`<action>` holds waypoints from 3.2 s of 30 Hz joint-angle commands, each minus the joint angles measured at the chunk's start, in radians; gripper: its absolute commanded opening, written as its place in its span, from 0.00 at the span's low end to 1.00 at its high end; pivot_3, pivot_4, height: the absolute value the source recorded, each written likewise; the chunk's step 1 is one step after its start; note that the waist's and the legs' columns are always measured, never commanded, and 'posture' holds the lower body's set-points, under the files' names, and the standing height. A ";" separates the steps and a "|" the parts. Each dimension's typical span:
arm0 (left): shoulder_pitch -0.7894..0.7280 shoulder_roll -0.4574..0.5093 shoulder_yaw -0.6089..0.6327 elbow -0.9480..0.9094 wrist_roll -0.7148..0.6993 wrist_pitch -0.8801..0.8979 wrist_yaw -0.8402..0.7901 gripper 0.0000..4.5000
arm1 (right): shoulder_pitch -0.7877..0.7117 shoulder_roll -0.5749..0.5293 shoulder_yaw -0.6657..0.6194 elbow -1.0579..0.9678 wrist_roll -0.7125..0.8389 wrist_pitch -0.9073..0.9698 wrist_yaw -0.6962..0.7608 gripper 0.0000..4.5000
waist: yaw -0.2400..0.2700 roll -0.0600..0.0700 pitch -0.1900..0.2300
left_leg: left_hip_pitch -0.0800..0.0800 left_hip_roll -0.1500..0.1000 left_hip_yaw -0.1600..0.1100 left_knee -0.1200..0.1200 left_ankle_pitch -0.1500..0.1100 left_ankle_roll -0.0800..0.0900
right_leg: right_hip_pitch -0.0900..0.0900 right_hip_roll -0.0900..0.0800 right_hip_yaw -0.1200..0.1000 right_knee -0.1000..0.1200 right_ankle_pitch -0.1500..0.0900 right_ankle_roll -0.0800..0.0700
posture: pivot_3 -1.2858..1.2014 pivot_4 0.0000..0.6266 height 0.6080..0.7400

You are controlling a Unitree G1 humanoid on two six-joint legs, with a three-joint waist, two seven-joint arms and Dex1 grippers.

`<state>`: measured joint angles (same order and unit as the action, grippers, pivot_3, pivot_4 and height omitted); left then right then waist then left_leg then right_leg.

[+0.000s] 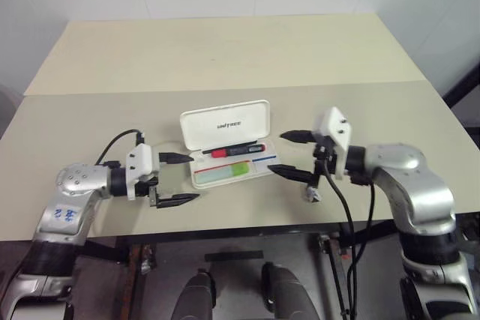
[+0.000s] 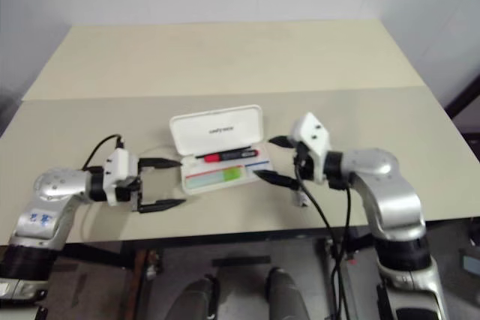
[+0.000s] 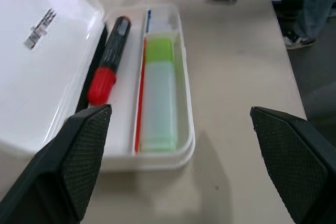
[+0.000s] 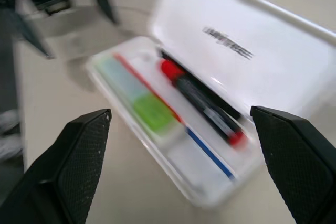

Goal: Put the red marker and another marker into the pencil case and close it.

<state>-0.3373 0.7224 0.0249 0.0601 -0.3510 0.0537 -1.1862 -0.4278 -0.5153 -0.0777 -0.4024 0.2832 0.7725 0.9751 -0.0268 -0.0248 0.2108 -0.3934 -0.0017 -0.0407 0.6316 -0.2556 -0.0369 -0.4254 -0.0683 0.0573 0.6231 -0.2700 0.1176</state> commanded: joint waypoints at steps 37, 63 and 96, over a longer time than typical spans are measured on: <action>-0.242 -0.091 -0.074 0.230 0.060 -0.100 -0.118 1.00 | 0.581 0.236 0.012 -0.180 -0.075 -0.129 -0.642 0.46 | -0.003 -0.006 -0.004 | 0.010 0.002 -0.001 0.001 0.001 0.001 | 0.013 0.004 0.001 -0.005 -0.001 -0.002 | 0.52 0.24 1.00; -0.072 -0.033 0.004 0.046 0.042 -0.042 -0.010 1.00 | -0.115 -0.119 0.263 0.536 -0.054 -0.649 0.233 0.08 | -0.002 -0.005 -0.003 | 0.008 0.002 -0.003 0.000 0.000 0.001 | 0.012 0.004 0.000 -0.007 0.000 0.001 | 0.52 0.24 1.00; 0.024 -0.008 0.055 -0.048 0.026 -0.021 0.057 1.00 | -0.490 0.043 0.322 1.139 -0.227 -1.021 0.403 0.60 | -0.005 -0.004 -0.002 | 0.008 0.002 -0.002 -0.001 -0.001 0.000 | 0.011 0.002 -0.001 -0.006 0.000 0.001 | 0.52 0.24 1.00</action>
<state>-0.3153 0.7011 0.0590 0.0462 -0.3050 0.0333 -1.1360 -0.9053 -0.4787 0.2563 0.7482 0.0488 -0.2372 1.3651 -0.0315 -0.0290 0.2084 -0.3855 0.0002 -0.0429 0.6304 -0.2565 -0.0368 -0.4149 -0.0668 0.0562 0.6175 -0.2698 0.1182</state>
